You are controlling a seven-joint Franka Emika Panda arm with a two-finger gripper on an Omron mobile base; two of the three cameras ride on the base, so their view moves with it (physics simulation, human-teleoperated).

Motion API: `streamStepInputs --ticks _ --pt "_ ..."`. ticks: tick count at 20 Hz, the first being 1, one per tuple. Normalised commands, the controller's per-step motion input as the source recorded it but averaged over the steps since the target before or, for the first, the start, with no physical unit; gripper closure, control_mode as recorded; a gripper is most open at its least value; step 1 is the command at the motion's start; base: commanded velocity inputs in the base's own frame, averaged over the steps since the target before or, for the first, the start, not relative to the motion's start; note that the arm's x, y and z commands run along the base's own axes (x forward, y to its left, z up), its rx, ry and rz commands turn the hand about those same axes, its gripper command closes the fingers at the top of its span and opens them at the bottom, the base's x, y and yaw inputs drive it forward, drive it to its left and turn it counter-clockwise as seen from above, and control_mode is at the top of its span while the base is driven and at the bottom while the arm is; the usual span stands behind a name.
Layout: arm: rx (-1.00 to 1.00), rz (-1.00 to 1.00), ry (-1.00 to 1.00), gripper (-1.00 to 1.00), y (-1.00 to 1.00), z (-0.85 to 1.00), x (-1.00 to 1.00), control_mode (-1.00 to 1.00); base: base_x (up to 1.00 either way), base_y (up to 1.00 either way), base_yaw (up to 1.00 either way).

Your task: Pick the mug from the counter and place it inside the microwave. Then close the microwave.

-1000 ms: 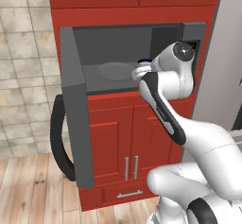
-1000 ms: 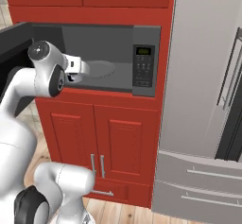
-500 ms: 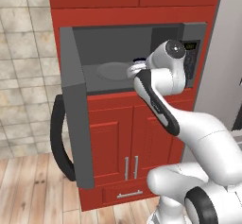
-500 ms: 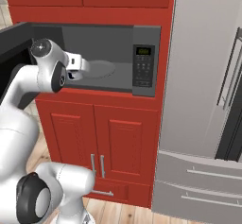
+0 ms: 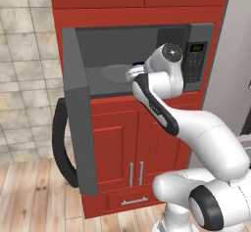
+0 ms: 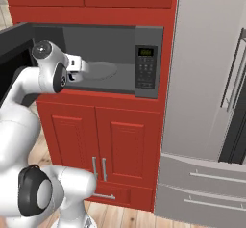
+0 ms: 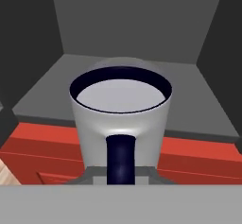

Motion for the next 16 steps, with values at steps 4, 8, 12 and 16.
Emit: streamStepInputs --ticks 4,8,12,16 --pt "0.0 0.0 0.0 1.0 0.07 -0.18 0.18 -1.0 0.0 0.0 0.0" --pt "0.0 0.0 -0.02 1.0 0.05 -0.14 0.29 -1.0 0.0 0.0 0.0" --pt "0.0 0.0 0.0 1.0 0.04 0.0 0.31 -1.0 0.0 0.0 0.0" --pt "0.0 0.0 0.0 1.0 0.03 0.0 0.32 -1.0 0.0 0.0 0.0"
